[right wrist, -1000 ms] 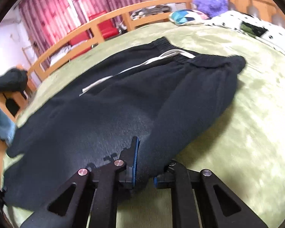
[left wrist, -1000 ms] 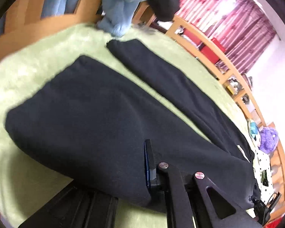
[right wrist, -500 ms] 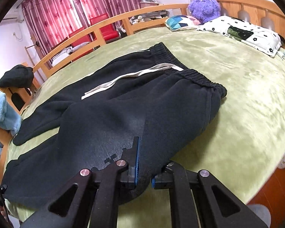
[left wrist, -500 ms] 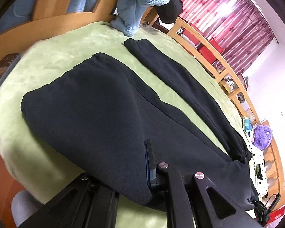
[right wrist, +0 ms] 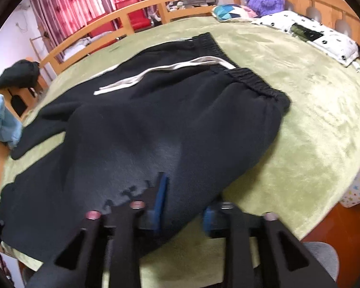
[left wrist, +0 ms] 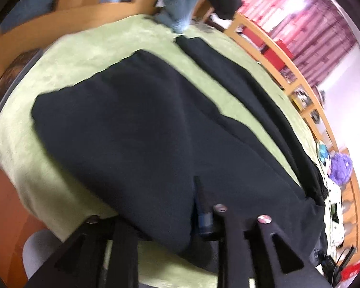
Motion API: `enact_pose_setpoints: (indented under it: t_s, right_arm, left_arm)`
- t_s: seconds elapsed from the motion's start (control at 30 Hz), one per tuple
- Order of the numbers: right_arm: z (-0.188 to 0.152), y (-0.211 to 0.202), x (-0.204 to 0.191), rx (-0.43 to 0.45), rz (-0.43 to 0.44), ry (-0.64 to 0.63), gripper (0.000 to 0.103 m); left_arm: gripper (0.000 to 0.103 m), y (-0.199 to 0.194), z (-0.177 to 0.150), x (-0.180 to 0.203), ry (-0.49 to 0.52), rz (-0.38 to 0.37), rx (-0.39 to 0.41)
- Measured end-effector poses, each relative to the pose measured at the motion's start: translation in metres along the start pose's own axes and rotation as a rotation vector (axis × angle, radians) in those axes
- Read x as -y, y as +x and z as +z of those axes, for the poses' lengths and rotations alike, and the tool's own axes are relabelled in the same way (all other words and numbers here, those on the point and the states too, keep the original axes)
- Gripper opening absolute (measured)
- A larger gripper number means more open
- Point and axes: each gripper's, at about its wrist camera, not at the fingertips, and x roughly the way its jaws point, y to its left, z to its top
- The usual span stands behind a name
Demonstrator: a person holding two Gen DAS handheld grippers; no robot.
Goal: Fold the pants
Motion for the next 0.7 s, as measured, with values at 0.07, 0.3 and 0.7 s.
enact_pose_setpoints:
  t_s: [0.07, 0.3, 0.7]
  right_arm:
    - [-0.003, 0.002, 0.010, 0.003, -0.022, 0.022, 0.046]
    - [0.000, 0.030, 0.021, -0.051, 0.105, 0.132, 0.023]
    - [0.077, -0.025, 0.002, 0.077, 0.252, 0.170, 0.011]
  left_arm:
    - [0.030, 0.000, -0.002, -0.008, -0.013, -0.026, 0.008]
    - [0.011, -0.002, 0.005, -0.006, -0.051, -0.069, 0.040]
    - [0.009, -0.047, 0.075, 0.063, 0.064, -0.094, 0.173]
